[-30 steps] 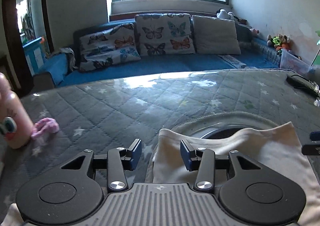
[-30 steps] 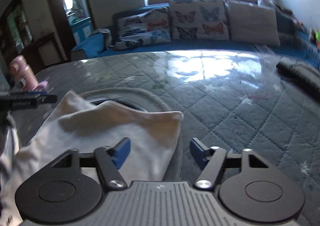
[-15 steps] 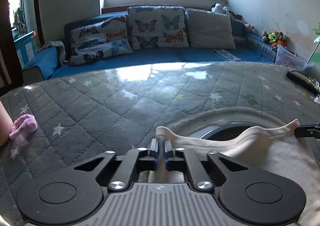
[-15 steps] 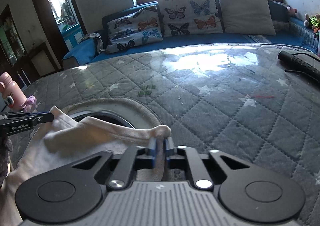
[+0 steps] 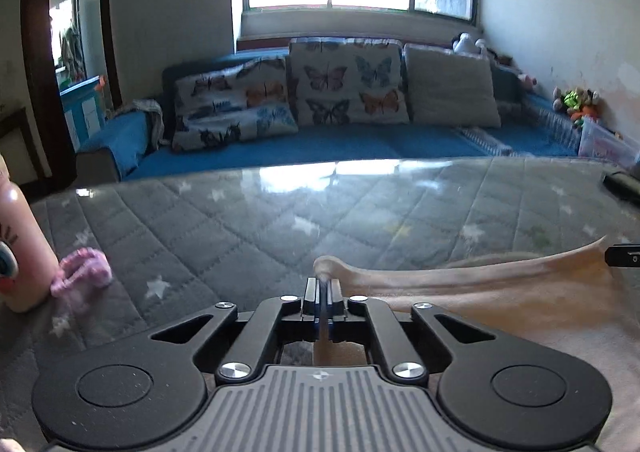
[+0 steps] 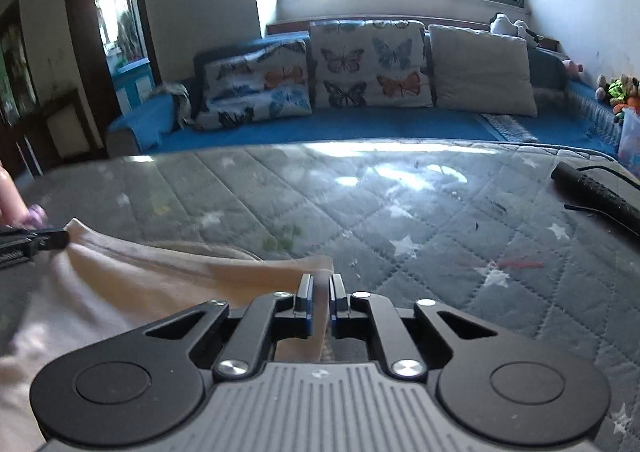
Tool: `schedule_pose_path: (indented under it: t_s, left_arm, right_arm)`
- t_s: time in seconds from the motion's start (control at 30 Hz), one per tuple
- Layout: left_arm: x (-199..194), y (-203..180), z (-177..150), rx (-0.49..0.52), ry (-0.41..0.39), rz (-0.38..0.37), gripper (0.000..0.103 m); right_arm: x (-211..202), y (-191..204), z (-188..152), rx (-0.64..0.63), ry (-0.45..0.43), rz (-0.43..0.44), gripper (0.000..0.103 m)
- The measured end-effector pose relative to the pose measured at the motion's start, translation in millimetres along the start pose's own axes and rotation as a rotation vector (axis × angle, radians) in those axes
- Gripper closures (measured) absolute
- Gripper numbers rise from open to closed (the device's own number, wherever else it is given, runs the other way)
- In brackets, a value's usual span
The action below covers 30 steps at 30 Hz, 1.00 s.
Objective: Fold clothes
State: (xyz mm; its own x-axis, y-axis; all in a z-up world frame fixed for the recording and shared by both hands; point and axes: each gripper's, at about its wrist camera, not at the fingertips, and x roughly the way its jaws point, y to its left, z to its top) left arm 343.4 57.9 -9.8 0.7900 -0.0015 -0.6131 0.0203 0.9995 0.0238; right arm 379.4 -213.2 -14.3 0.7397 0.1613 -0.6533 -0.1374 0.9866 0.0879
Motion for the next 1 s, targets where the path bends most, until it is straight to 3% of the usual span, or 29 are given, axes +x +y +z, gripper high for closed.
schedule_pose_path:
  t_s: [0.1, 0.17, 0.23, 0.33, 0.37, 0.57, 0.83, 1.0]
  left_arm:
    - [-2.7, 4.7, 0.1, -0.009, 0.014, 0.0, 0.087]
    - [-10.9, 5.7, 1.7, -0.004, 0.007, 0.002, 0.069]
    - [-22.4, 4.4, 3.4, 0.012, -0.001, 0.006, 0.062]
    - [-42.7, -0.3, 0.3, 0.041, -0.009, -0.007, 0.054]
    - [-50.5, -3.9, -1.7, 0.058, -0.007, -0.01, 0.051]
    - [-102.7, -28.4, -35.1, 0.157, 0.002, -0.064, 0.045]
    - [-154.3, -65.4, -108.9, 0.282, 0.019, -0.137, 0.041]
    - [-172.6, -74.3, -146.3, 0.305, 0.011, -0.134, 0.041]
  right_arm:
    - [-2.5, 1.2, 0.7, -0.007, 0.004, -0.008, 0.089]
    - [-10.6, 2.6, 1.4, -0.018, -0.001, 0.004, 0.077]
    - [-21.9, 6.5, 1.5, -0.036, 0.002, 0.035, 0.061]
    - [-43.6, 18.9, -3.0, -0.068, 0.015, 0.1, 0.057]
    - [-50.9, 24.1, -6.1, -0.08, 0.022, 0.122, 0.047]
    - [-91.7, 59.1, -43.5, -0.198, 0.06, 0.207, 0.033]
    - [-137.4, 108.4, -108.4, -0.422, 0.071, 0.267, 0.024]
    - [-157.2, 123.3, -139.5, -0.508, 0.051, 0.259, 0.023]
